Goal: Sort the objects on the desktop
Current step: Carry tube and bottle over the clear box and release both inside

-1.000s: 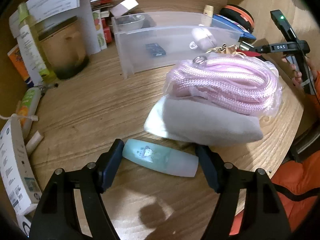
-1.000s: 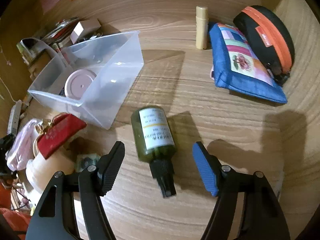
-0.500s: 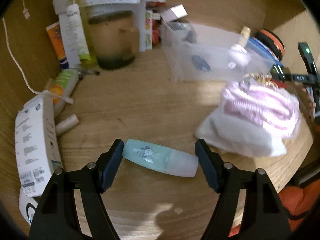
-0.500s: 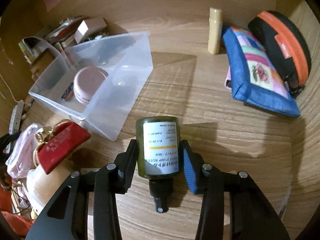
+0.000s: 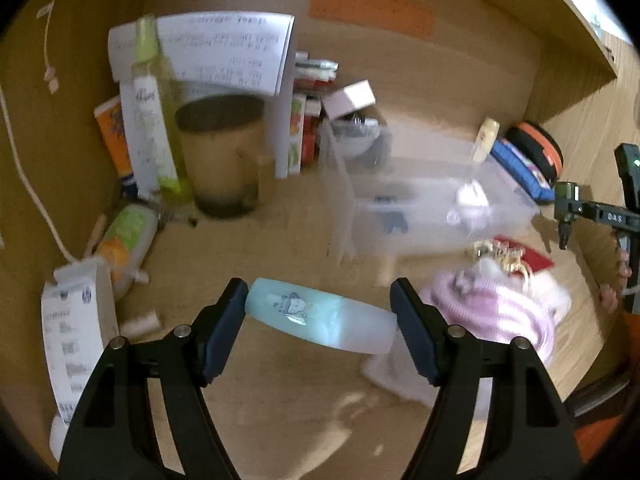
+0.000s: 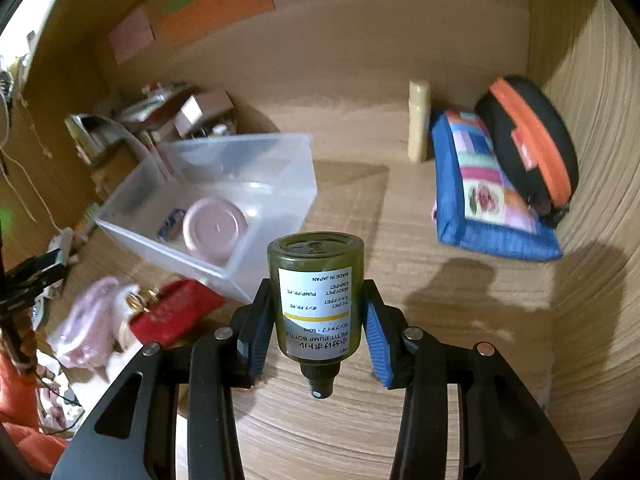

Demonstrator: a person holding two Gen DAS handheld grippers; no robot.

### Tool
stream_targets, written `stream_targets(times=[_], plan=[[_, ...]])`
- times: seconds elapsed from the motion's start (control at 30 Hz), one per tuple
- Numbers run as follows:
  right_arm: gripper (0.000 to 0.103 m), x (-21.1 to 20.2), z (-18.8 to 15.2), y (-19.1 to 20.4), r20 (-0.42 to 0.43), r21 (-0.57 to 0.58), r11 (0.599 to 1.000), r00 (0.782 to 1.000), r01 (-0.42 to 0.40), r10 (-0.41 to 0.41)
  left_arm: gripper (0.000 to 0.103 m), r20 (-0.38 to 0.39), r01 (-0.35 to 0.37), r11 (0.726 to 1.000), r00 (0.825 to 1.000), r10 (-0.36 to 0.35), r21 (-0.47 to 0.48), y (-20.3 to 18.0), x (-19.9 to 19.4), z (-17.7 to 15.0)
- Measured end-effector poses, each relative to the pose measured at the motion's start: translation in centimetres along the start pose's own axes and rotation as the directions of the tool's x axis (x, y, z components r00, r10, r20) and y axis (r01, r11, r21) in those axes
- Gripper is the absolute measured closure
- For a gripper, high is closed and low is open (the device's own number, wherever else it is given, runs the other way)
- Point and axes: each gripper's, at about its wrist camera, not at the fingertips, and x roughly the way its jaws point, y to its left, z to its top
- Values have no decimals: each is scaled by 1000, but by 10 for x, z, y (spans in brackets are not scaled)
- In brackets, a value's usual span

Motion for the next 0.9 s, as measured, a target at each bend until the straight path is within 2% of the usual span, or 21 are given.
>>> stream_targets(times=[0.1,0.27,0.5,0.77,0.9], plan=[[65,-8,7,5,41,-6,1000,999,-17,17,30,17,7,1000,1000,-6,-10,-1,3,16],[65,-19,19,17,90,-44,998,995,-42,46,30,34,61,997,998,-60,-39,-3,9,45],[65,-22,41,37,126,-91,992,987,-89,101,30,69,69,998,995,-69,10,-22,16,76],[65,-3,62,54,114,-124,983,982,-138,152,30,26,99,994,995,-101,51,-42,48,92],[65,17,67,60,77,-131,979,983,-155,166,30,-17,115,991,993,-114,73,-49,67,95]])
